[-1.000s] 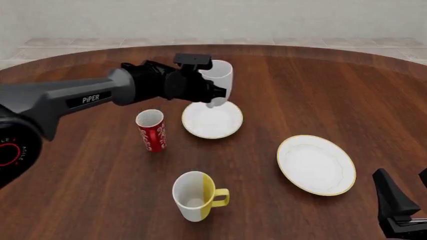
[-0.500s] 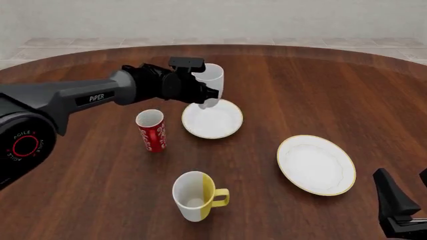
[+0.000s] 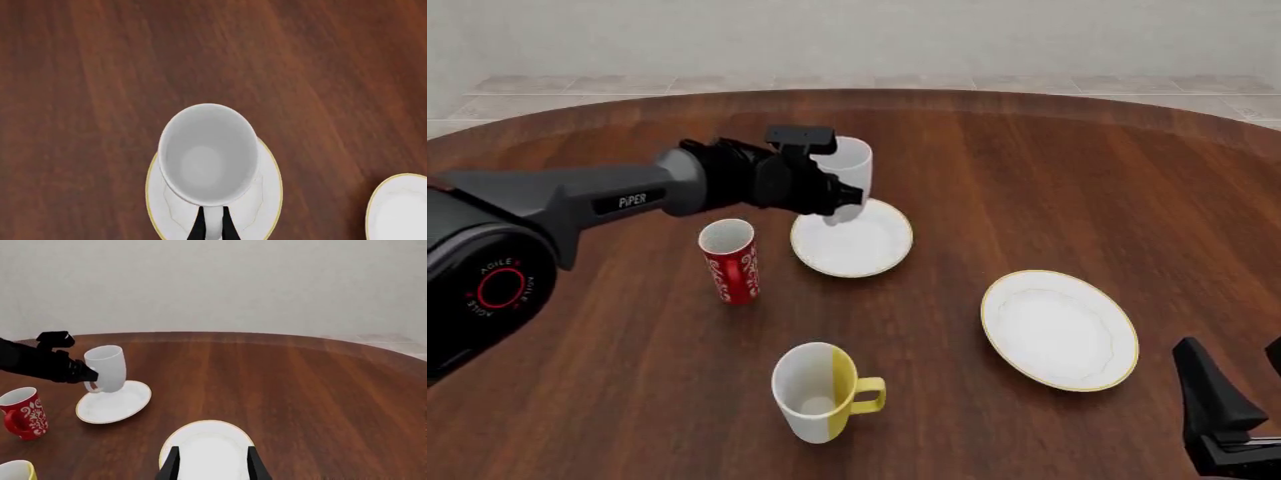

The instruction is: Put the white mug on the left plate.

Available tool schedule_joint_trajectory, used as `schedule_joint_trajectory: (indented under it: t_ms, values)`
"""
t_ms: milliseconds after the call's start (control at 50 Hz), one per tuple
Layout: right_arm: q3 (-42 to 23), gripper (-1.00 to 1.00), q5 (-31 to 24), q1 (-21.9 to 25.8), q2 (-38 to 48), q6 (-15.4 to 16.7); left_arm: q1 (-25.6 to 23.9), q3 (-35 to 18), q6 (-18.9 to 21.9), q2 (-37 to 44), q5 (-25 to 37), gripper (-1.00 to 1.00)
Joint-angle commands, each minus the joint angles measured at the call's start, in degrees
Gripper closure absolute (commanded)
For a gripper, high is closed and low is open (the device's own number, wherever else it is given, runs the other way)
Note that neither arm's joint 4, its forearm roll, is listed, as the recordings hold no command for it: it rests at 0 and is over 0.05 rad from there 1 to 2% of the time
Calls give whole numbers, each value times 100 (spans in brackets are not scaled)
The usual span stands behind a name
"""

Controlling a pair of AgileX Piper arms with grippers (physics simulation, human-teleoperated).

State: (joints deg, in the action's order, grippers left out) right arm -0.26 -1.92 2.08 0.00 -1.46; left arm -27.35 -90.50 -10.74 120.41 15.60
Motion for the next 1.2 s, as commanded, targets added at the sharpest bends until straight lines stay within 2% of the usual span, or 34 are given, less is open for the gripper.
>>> schedule_joint_trajectory:
  t_ms: [20,1200]
  values:
    - [9,-100,-9,-16,0,-2,-40,0,17,61,-61,100]
    - [21,-100,-17,-86,0,-49,-131,-160,130,363,-47,100]
